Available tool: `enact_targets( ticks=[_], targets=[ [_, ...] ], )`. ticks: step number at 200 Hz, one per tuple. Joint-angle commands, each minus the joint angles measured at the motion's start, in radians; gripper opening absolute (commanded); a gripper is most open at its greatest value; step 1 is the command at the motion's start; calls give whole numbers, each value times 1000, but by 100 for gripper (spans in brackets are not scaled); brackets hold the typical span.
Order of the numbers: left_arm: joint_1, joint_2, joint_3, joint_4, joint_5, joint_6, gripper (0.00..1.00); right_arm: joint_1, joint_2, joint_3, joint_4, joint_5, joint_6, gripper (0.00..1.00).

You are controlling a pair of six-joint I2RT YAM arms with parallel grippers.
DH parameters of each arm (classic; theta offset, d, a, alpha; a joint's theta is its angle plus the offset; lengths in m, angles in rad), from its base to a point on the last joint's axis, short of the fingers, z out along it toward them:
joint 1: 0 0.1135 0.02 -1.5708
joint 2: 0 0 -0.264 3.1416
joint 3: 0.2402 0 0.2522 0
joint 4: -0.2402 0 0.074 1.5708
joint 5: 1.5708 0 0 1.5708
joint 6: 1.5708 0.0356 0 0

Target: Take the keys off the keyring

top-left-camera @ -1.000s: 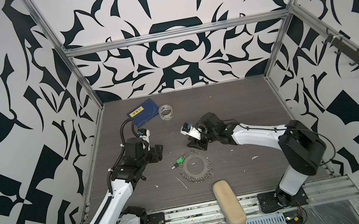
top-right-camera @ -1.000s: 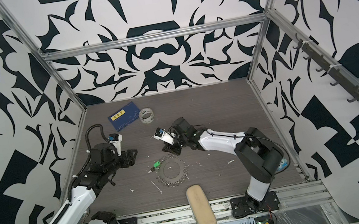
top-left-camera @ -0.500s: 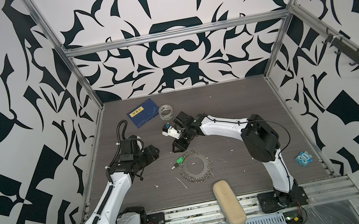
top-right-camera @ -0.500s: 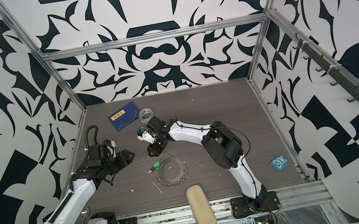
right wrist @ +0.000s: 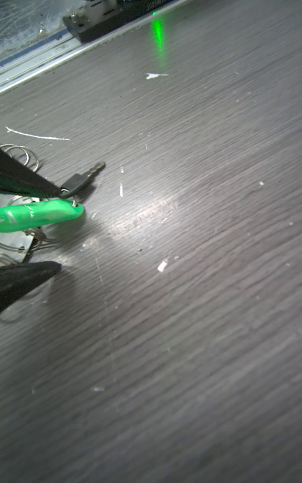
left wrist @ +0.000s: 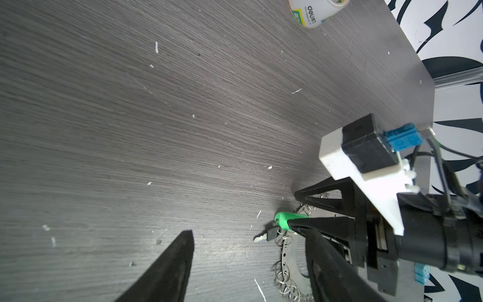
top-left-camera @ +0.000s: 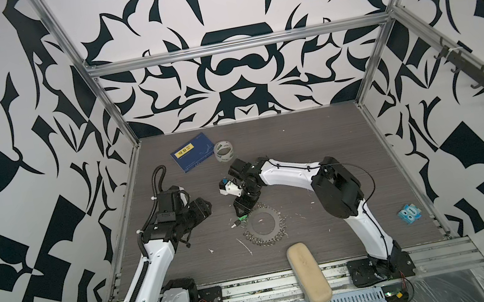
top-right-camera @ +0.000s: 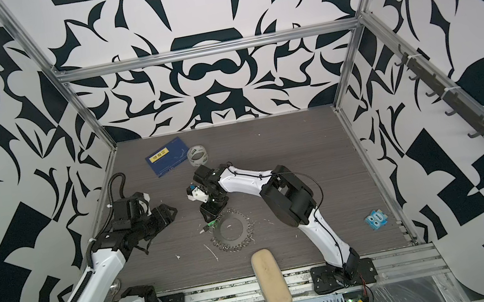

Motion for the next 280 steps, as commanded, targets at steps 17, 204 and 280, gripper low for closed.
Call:
enact_targets(
  ticks=[17,204,280],
  targets=[
    [4,-4,22,-37,-13,-4,72,18,-8,53,-62,-35,-18,35],
    [3,-181,43,28,69,165,63,48,-244,-20,-22,12,-62,0],
    [3,-417,14,238,332,457,53,46,-542,-243,179,21,-248,0]
  ],
)
